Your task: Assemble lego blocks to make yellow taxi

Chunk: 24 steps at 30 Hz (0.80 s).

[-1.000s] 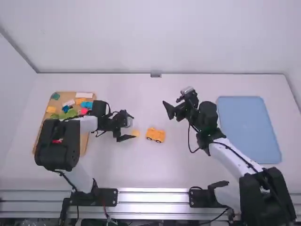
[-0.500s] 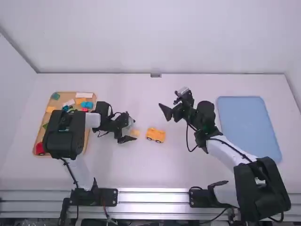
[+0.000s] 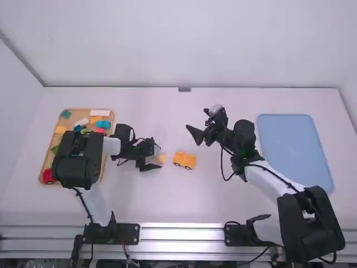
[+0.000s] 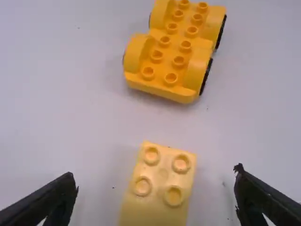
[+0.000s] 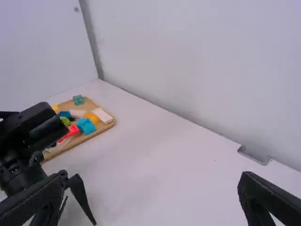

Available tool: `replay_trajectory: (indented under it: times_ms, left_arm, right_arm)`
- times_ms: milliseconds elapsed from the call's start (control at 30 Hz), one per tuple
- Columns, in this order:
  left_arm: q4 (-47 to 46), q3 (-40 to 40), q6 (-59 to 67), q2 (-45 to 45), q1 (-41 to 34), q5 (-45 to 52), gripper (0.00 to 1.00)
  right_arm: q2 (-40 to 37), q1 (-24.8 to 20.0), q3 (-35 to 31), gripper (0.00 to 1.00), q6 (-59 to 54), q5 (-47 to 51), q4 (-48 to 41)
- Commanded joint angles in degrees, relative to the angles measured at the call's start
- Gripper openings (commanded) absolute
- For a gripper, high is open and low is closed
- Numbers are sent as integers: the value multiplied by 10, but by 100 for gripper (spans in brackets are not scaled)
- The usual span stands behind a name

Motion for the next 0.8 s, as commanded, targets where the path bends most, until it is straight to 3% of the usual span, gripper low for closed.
replay_trajectory:
  times_ms: [0, 300, 533, 767]
  left_arm:
    - [9, -17, 5, 5, 0, 9, 82]
    - [28, -28, 1, 5, -1, 9, 45]
    - [27, -29, 2, 5, -1, 9, 36]
    - [52, -47, 2, 5, -1, 15, 40]
  right_arm:
    - [3, 0, -3, 98, 3, -5, 2]
    - [3, 0, -3, 98, 2, -5, 3]
    - [3, 0, -3, 98, 3, -5, 3]
    - [3, 0, -3, 98, 2, -5, 2]
